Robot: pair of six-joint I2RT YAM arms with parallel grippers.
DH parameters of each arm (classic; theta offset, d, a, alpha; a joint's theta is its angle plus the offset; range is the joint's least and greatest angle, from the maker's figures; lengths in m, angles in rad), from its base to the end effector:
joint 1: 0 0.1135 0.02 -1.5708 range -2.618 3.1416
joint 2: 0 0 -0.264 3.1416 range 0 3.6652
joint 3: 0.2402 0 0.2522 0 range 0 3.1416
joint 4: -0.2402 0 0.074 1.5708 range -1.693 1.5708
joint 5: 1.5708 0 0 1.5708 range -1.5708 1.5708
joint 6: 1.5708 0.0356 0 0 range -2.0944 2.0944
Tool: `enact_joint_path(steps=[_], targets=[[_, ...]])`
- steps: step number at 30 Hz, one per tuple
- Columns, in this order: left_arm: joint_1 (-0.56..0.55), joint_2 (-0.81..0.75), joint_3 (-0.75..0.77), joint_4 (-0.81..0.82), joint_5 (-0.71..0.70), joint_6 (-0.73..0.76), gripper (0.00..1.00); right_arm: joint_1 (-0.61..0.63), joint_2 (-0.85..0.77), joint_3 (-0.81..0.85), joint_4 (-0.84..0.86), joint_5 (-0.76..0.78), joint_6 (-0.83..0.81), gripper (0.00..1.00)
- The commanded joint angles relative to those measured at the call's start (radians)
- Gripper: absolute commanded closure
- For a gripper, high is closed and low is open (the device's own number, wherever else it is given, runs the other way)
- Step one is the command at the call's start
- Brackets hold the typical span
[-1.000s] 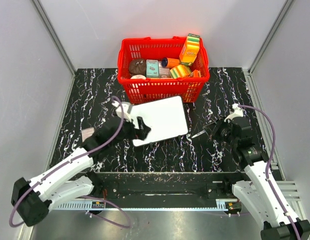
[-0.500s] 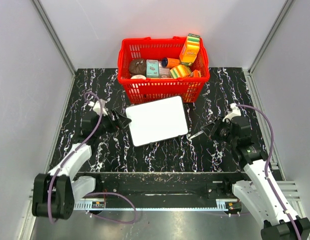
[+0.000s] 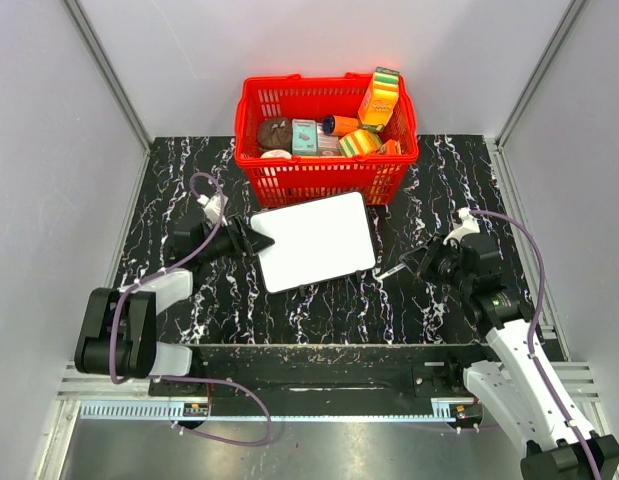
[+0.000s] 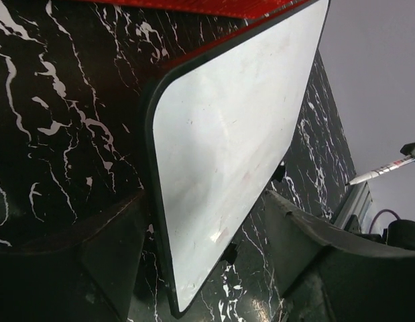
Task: Write a sentence on the whiteboard
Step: Move the whiteboard to the center of the board.
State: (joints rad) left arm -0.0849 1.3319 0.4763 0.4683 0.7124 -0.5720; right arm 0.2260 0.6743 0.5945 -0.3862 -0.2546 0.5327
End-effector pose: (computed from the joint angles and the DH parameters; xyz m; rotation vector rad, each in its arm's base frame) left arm 0.2540 -0.0450 0.1863 0.0030 2.0270 -1.1189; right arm 0.1536 0.0445 0.2699 0.1566 2.0946 0.7269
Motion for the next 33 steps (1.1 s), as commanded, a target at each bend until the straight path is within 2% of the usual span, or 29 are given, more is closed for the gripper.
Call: enact_joint_path(steps=[1,4,5,8,9,11,12,25,33], targets=[[0.01,0.068,0.035,0.163,0.099,0.029,0.31,-0.007,-0.007,0.001,0.044,-0.012,-0.002,1.0],[0.01,0.099,0.033,0.203,0.136,0.03,0.43,-0.005,-0.005,-0.001,0.046,-0.009,-0.004,1.0],[0.01,0.105,0.031,0.211,0.157,0.034,0.51,-0.007,-0.004,-0.001,0.047,-0.011,-0.005,1.0],[0.01,0.127,0.027,0.237,0.194,0.035,0.64,-0.005,-0.002,0.004,0.047,-0.011,-0.005,1.0],[0.01,0.136,0.027,0.243,0.206,0.034,0.75,-0.005,-0.002,0.004,0.047,-0.009,-0.007,1.0],[0.01,0.142,0.024,0.262,0.231,0.023,0.86,-0.005,-0.004,0.01,0.047,-0.017,-0.007,1.0],[0.013,0.144,0.018,0.274,0.237,0.015,0.98,-0.005,-0.005,0.013,0.047,-0.02,-0.005,1.0],[0.008,0.082,-0.133,0.342,0.291,-0.017,1.0,-0.005,-0.028,0.039,0.04,-0.051,-0.002,1.0],[-0.091,0.058,-0.146,0.236,0.228,0.023,1.0,-0.007,-0.035,0.059,0.047,-0.074,-0.005,1.0]])
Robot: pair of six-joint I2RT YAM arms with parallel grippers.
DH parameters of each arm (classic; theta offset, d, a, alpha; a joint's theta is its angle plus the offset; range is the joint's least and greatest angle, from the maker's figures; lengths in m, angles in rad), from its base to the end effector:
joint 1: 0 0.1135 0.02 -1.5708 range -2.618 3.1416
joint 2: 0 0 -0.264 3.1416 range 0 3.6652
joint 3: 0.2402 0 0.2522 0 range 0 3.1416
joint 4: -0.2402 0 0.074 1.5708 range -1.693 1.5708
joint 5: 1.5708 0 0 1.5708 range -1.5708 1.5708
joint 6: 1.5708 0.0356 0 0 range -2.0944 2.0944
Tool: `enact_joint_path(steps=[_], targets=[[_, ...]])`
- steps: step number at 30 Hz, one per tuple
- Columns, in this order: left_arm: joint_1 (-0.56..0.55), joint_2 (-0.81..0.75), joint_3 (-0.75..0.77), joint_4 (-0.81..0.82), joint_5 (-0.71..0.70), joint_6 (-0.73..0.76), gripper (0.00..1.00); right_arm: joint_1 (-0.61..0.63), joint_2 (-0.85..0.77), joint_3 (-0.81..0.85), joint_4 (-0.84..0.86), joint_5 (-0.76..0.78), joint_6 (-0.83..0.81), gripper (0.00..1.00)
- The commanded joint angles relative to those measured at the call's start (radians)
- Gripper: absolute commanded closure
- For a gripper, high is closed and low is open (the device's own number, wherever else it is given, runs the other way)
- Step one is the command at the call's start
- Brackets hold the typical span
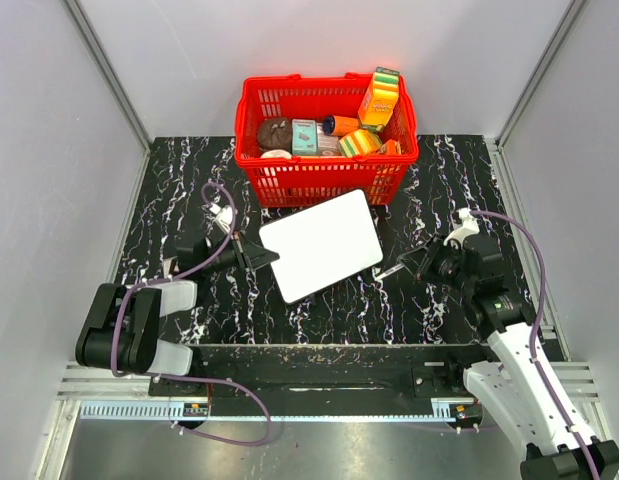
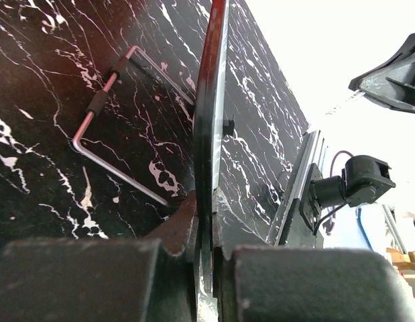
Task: Write a sentence on the whiteboard
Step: Move the whiteboard to the center of the board.
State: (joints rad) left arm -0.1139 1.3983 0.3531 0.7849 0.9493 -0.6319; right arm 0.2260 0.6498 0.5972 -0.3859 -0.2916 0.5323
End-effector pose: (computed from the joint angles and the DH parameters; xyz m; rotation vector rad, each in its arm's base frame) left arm 0.2362 -0.0562 0.1674 0.2270 1.9296 -1.3707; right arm 0.1492 0.0448 0.2744 0.1247 2.0721 0.7681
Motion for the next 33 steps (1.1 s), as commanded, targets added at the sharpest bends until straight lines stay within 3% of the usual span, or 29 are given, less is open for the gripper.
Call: enact_joint_path(steps=[1,20,29,31,33], targets=[[-0.07,-0.009,-0.028,-0.079,-0.007,0.081,1.0,-0.005,-0.01,0.056,0.045,-0.043,-0.006,1.0],[-0.234,-0.101,-0.166,-0.03,-0.021,0.034,1.0,-0.005,-0.045,0.072,0.055,-0.077,0.0,1.0],[-0.248,-0.104,-0.117,-0.121,-0.064,0.077,1.0,-0.005,-0.068,0.061,0.119,-0.121,-0.011,1.0],[-0.247,-0.11,-0.098,-0.176,-0.075,0.109,0.94,-0.004,-0.056,0.061,0.145,-0.132,-0.02,1.0],[-0.247,-0.128,-0.072,-0.244,-0.089,0.148,0.81,-0.004,-0.046,0.064,0.174,-0.155,-0.031,1.0]])
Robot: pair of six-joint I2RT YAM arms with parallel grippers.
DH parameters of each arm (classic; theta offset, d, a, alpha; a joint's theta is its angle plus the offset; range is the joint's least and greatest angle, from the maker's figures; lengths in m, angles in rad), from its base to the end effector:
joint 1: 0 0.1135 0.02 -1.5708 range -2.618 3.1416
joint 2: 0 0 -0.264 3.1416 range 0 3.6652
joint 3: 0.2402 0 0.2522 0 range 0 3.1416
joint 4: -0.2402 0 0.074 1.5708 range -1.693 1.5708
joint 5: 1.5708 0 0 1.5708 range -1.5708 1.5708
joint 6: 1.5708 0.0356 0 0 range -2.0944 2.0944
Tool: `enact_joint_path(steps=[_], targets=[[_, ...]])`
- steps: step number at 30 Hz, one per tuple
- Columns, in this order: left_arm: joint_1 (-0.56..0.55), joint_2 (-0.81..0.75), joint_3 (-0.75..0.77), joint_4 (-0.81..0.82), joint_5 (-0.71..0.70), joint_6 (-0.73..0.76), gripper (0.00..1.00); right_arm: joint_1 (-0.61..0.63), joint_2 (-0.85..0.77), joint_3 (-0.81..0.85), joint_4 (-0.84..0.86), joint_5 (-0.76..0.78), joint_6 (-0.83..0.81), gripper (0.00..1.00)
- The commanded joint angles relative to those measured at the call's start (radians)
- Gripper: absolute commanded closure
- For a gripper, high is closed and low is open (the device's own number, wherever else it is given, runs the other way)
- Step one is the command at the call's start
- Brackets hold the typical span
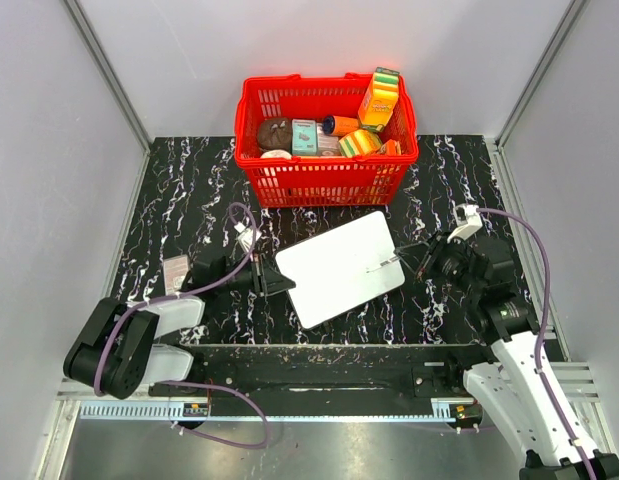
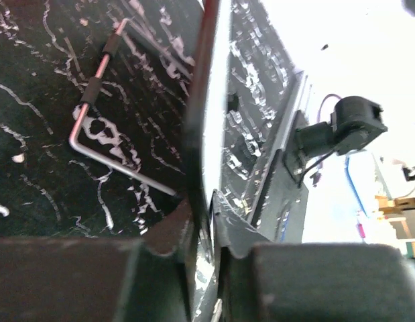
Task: Write a sentence on the whiteboard
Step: Move the whiteboard to the center of the board.
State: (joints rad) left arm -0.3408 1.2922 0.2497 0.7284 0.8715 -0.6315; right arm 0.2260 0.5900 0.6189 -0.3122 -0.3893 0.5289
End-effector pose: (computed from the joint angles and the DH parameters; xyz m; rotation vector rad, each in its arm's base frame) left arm 0.1934 -0.0975 0.1561 0.3676 2.0101 -1.4539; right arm 0.1397 0.0460 0.2975 0.0088 1.9265 0.8763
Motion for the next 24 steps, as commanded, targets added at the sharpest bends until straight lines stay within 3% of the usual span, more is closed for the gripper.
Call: enact_joint_path(steps=[1,3,4,7,15,19,23,24], targets=[[-0.02,-0.031,0.037,-0.21,-0.029,0.157,0.76,-0.004,0.019,0.042,0.111,-0.06,-0.033,1.0],[-0.02,-0.063,0.052,-0.257,-0.055,0.177,0.62,-0.004,0.031,0.045,0.137,-0.068,-0.044,1.0],[-0.017,-0.083,0.054,-0.268,-0.077,0.181,0.49,-0.002,0.036,0.045,0.148,-0.066,-0.044,1.0],[0.002,-0.123,0.054,-0.282,-0.106,0.178,0.37,-0.001,0.053,0.05,0.188,-0.063,-0.047,1.0],[0.097,-0.176,0.039,-0.101,-0.036,0.082,0.29,0.076,0.12,0.065,0.294,-0.022,-0.063,1.0],[0.098,-0.085,0.106,-0.069,0.018,0.075,0.29,0.157,0.188,0.094,0.302,0.055,-0.089,1.0],[0.098,-0.016,0.122,0.029,0.064,0.05,0.37,0.222,0.218,0.107,0.36,0.13,-0.106,1.0],[0.098,-0.007,0.125,0.035,0.07,0.046,0.45,0.226,0.221,0.108,0.366,0.133,-0.109,1.0]])
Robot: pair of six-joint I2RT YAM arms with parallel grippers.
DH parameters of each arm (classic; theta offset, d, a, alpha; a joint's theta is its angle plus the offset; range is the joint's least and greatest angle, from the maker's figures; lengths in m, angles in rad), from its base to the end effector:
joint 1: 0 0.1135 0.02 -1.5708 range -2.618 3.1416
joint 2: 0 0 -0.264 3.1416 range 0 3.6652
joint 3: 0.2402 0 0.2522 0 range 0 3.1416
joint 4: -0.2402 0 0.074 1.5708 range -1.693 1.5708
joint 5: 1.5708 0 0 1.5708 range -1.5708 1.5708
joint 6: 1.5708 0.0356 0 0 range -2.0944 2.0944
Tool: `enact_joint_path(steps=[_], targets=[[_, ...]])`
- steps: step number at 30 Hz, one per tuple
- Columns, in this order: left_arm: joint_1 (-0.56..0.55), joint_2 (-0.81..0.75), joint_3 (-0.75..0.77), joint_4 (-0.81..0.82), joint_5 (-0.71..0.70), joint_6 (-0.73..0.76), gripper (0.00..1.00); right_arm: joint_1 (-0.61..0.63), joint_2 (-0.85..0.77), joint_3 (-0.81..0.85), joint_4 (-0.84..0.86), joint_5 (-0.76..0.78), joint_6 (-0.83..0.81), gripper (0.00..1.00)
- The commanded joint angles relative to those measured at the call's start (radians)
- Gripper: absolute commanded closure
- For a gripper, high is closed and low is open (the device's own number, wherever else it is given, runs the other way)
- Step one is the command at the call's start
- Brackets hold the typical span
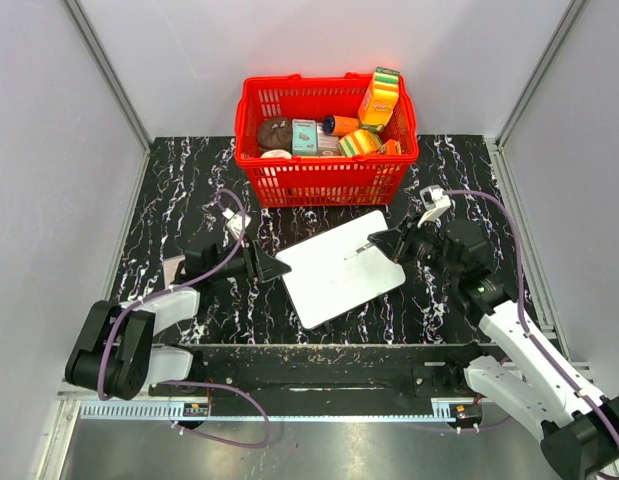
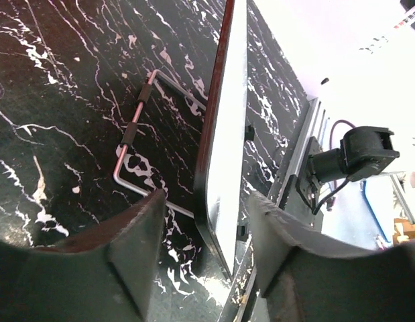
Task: Write a sentence on the whiteboard
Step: Move the whiteboard to the center of the board, then hold the whiteboard on the whiteboard stand.
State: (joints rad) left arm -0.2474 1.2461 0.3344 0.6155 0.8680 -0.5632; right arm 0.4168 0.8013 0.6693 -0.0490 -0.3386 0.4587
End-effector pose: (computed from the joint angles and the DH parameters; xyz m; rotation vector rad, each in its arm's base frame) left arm 0.2125 -0.0817 0.1785 0.3410 1.9552 -1.3475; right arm 0.1716 0.0889 0.3110 -0.2209 1.8228 0.9238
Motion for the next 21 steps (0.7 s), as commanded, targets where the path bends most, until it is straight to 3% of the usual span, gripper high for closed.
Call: enact_joint_path(steps=[1,3,7,10,14,19,20,21], targets=[[0.005,0.053,0.049,0.147,0.075,-0.018,0.5,0.04,0.019,0.061,0.107,0.084,-0.04,1.0],[0.005,0.072,0.066,0.129,0.086,-0.001,0.67,0.043,0.03,0.065,0.12,0.085,-0.046,1.0],[0.013,0.119,0.152,-0.035,0.088,0.106,0.86,0.056,0.049,0.067,0.155,0.069,-0.066,1.0],[0.025,0.137,0.182,-0.106,0.092,0.157,0.91,0.063,0.061,0.064,0.182,0.069,-0.083,1.0],[0.053,0.164,0.209,-0.112,0.109,0.184,0.91,0.076,0.096,0.069,0.204,0.067,-0.098,1.0],[0.068,0.223,0.241,-0.125,0.141,0.194,0.83,0.105,0.133,0.079,0.219,0.088,-0.118,1.0],[0.068,0.222,0.238,-0.128,0.144,0.195,0.77,0.109,0.136,0.081,0.221,0.101,-0.121,1.0],[0.068,0.213,0.235,-0.128,0.14,0.195,0.62,0.123,0.142,0.084,0.222,0.105,-0.124,1.0]])
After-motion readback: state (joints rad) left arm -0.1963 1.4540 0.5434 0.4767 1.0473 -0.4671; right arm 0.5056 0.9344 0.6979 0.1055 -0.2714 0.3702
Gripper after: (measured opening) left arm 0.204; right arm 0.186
